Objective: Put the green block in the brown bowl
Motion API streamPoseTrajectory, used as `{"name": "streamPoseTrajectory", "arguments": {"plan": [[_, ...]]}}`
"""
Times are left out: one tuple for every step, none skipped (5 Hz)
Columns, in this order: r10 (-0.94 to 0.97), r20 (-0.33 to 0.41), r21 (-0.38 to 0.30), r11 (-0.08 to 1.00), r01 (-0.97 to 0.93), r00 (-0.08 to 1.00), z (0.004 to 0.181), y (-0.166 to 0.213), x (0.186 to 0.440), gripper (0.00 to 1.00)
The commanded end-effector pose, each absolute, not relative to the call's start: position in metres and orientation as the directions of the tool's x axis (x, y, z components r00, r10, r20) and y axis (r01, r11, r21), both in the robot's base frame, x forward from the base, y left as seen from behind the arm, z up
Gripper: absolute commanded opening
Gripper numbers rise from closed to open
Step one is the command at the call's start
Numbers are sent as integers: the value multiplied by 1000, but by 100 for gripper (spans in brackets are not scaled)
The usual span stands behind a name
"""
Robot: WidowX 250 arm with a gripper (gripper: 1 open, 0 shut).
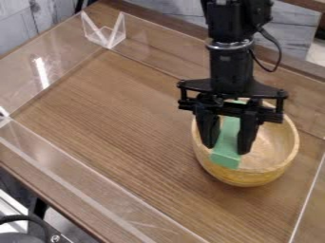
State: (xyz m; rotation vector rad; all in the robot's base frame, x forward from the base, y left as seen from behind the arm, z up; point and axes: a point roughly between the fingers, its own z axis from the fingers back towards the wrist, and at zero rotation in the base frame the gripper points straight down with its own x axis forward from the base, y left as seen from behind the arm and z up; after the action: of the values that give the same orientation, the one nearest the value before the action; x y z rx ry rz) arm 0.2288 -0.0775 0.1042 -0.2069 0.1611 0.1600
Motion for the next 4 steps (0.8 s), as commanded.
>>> {"name": "streamPoseTrajectory", "arguments": {"plan": [[139, -82, -230, 961, -154, 987, 126, -75, 243, 0], [133, -76, -236, 960, -148, 988, 126, -72, 245, 0], [128, -66, -244, 960, -140, 990, 126, -70, 247, 0], [128, -61, -250, 958, -139, 990, 127, -69, 249, 0]]}}
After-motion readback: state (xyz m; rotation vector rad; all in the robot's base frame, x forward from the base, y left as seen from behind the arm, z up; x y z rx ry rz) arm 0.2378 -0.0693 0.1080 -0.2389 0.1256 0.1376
